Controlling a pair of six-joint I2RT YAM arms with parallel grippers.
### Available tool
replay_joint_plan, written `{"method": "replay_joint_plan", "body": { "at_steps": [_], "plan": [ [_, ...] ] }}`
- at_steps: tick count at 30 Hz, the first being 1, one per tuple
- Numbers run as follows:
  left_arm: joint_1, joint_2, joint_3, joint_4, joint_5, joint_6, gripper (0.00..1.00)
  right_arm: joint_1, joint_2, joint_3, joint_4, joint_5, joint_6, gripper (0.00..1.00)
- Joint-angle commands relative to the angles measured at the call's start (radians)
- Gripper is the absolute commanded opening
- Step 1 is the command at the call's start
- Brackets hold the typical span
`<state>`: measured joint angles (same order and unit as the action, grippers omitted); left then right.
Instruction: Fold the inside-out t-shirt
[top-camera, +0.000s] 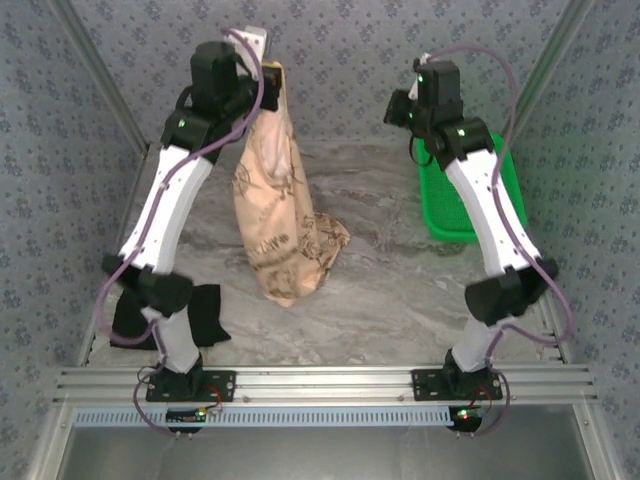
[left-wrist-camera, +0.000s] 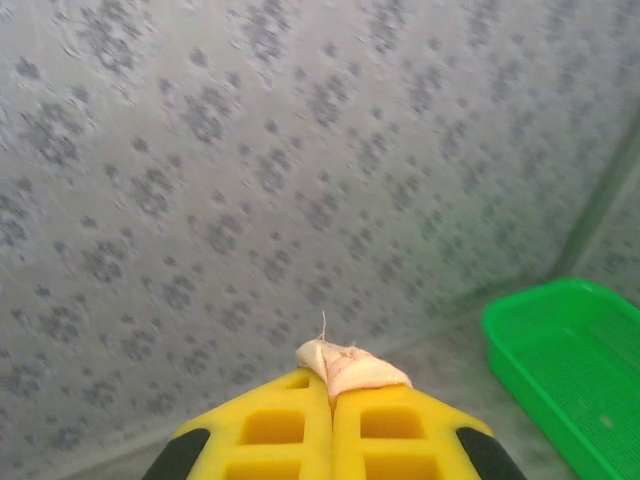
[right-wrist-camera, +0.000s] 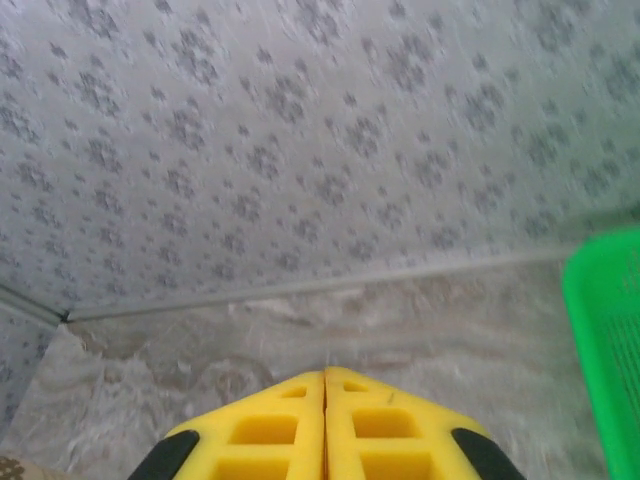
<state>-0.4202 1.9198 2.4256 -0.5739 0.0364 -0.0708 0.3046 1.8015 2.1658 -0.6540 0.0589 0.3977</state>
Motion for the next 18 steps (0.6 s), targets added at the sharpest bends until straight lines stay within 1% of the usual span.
{"method": "replay_joint_plan", "body": {
  "at_steps": [1,2,3,4,5,6,8,11,12,13,16,18],
  "plan": [
    [0.012,0.16,0.347,-0.123,0.056,0.019,0.0,-0.024,0.123,0.291,-0.078,-0.11,-0.039,0.08],
    [0.013,0.207,0.453,-0.153,0.073,0.006,0.0,-0.025,0.174,0.39,-0.125,-0.165,-0.039,0.12],
    [0.013,0.234,0.5,-0.162,0.09,-0.011,0.0,-0.019,0.21,0.462,-0.164,-0.21,-0.04,0.2],
    [0.013,0.235,0.506,-0.16,0.104,-0.03,0.0,-0.006,0.238,0.513,-0.201,-0.263,-0.042,0.34],
    [0.01,0.224,0.487,-0.156,0.115,-0.039,0.0,0.014,0.244,0.515,-0.24,-0.296,-0.036,0.44],
    [0.005,0.209,0.463,-0.159,0.12,-0.036,0.0,0.037,0.234,0.487,-0.259,-0.316,-0.033,0.48],
    [-0.014,0.168,0.393,-0.165,0.108,-0.007,0.0,0.107,0.153,0.302,-0.223,-0.326,0.014,0.51],
    [-0.049,0.111,0.295,-0.174,0.089,0.037,0.0,0.227,-0.007,-0.039,-0.057,-0.222,0.063,0.52],
    [-0.063,0.098,0.273,-0.175,0.081,0.053,0.0,0.253,-0.047,-0.118,-0.023,-0.195,0.079,0.53],
    [-0.08,0.085,0.256,-0.177,0.072,0.071,0.0,0.275,-0.085,-0.197,0.012,-0.193,0.089,0.53],
    [-0.132,0.064,0.245,-0.199,0.048,0.132,0.0,0.307,-0.161,-0.343,0.049,-0.228,0.082,0.53],
    [-0.164,0.052,0.241,-0.213,0.048,0.162,0.0,0.333,-0.208,-0.428,0.1,-0.199,0.054,0.53]
  ]
}}
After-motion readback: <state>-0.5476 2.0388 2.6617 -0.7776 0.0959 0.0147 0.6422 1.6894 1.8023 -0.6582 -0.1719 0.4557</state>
